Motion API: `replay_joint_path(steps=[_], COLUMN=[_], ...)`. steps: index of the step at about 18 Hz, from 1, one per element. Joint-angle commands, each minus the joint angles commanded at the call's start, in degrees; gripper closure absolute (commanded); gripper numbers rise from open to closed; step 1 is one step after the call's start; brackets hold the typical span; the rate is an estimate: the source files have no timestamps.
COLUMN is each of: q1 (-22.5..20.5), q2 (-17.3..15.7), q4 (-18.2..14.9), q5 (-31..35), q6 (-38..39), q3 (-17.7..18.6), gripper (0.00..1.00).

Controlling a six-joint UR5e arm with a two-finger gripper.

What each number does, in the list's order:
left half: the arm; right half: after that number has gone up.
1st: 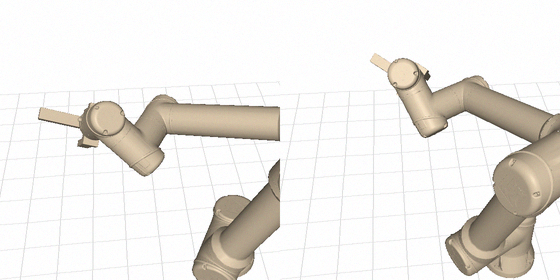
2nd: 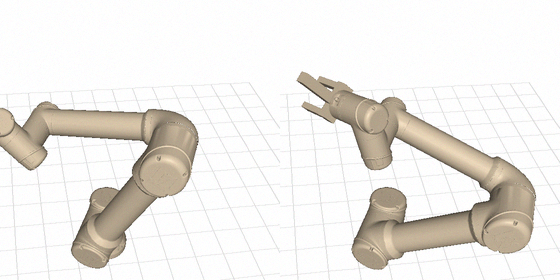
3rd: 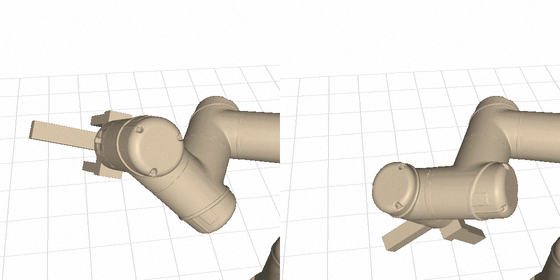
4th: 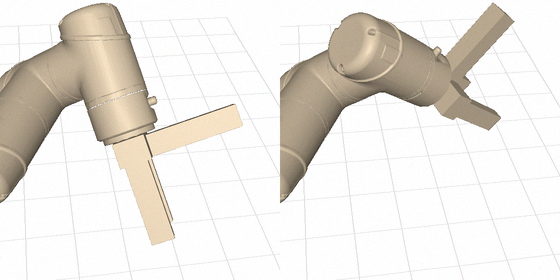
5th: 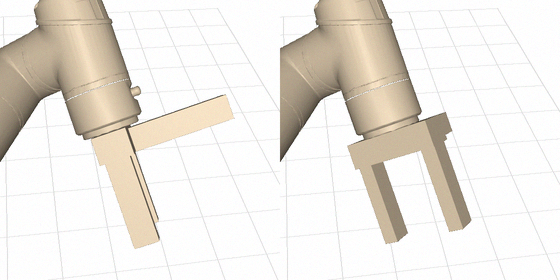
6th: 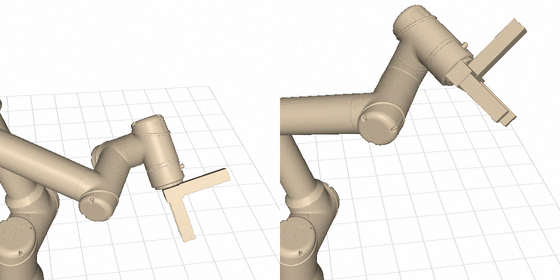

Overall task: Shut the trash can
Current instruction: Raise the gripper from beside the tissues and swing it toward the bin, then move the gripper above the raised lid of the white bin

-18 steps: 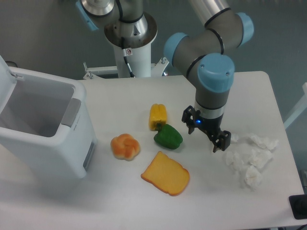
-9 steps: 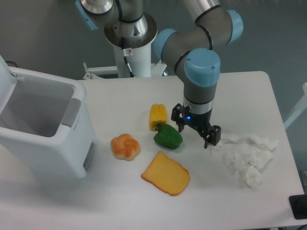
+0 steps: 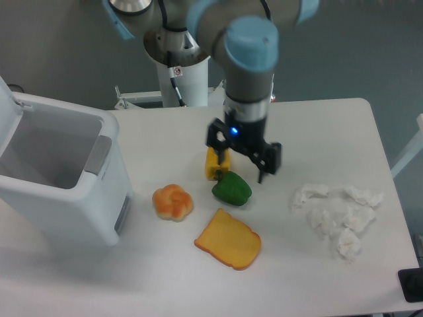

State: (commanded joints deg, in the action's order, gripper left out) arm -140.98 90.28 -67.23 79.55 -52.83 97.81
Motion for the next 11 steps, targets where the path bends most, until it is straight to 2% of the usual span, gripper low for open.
replay_joint_path(steps=[3,5,7,11], q1=[2.0,3.3,4.3,10.4], q2=[-5.5,-8.2,-10.6,-11.9], q4=[-2.0,-4.1,-4.6,-4.5], q5=[-2.6,-4.4,-6.6,-7.7], q6=[2.5,3.1,4.0,10.6], q3=[1.9,1.9,2.1,2.2], gripper=[0.00,0.00,0.00,0.00])
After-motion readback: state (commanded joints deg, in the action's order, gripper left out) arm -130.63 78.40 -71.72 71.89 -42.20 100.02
